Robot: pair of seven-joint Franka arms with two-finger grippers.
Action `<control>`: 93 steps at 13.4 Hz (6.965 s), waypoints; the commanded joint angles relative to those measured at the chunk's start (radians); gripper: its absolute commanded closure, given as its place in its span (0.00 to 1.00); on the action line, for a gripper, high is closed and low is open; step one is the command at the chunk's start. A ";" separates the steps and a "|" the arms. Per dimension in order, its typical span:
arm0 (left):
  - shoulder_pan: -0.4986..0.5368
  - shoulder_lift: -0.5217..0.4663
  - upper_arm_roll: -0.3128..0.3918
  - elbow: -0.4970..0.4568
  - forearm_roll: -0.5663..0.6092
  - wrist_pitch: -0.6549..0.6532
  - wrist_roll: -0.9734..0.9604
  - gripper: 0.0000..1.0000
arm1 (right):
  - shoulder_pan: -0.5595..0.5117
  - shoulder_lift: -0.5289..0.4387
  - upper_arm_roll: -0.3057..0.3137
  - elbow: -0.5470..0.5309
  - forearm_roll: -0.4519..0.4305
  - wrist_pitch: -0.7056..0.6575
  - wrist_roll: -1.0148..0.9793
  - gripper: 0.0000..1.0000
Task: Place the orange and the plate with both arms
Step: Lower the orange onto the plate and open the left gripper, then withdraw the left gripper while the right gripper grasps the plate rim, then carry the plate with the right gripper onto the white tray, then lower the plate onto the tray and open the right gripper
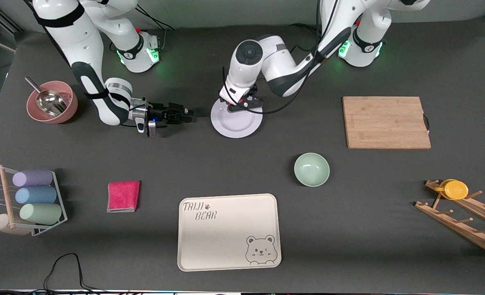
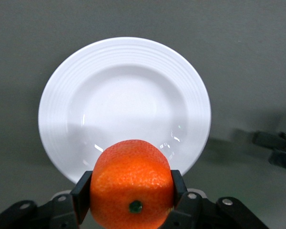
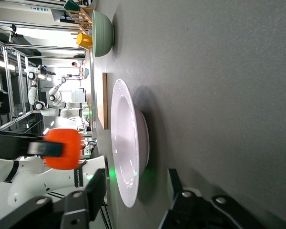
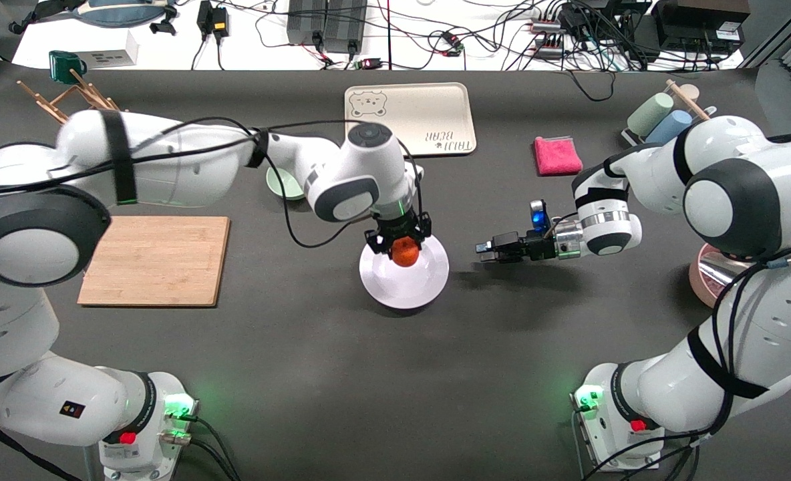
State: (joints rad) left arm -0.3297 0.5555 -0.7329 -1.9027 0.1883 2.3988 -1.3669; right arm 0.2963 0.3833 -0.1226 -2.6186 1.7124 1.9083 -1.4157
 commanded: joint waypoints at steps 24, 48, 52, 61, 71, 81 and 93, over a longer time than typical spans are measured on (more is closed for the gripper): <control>0.052 -0.078 0.187 0.413 0.008 -0.359 0.015 0.00 | 0.049 0.081 0.036 0.052 0.113 -0.002 -0.098 0.60; 0.518 -0.433 0.623 0.369 -0.122 -0.892 1.298 0.00 | 0.051 0.027 0.107 0.121 0.234 -0.012 -0.051 1.00; 0.203 -0.511 0.959 0.311 -0.179 -0.906 1.344 0.00 | -0.015 -0.112 0.106 0.121 0.142 -0.021 0.115 1.00; 0.155 -0.750 0.942 0.033 -0.171 -0.813 1.329 0.00 | -0.039 0.082 0.043 0.541 0.050 -0.038 0.424 1.00; 0.156 -0.730 0.876 0.062 -0.168 -0.825 1.324 0.00 | -0.052 0.681 -0.026 1.472 0.061 -0.023 0.757 1.00; 0.169 -0.717 0.868 0.079 -0.158 -0.802 1.325 0.00 | -0.049 0.798 -0.014 1.509 0.062 0.067 0.658 1.00; 0.251 -0.698 0.871 0.099 -0.173 -0.790 1.342 0.00 | -0.045 0.827 -0.014 1.496 0.059 0.067 0.587 0.77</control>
State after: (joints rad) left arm -0.1186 -0.1515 0.1410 -1.8244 0.0222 1.6054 -0.0377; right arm 0.2546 1.1882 -0.1451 -1.1497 1.7810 1.9683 -0.8187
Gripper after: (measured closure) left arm 0.000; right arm 0.912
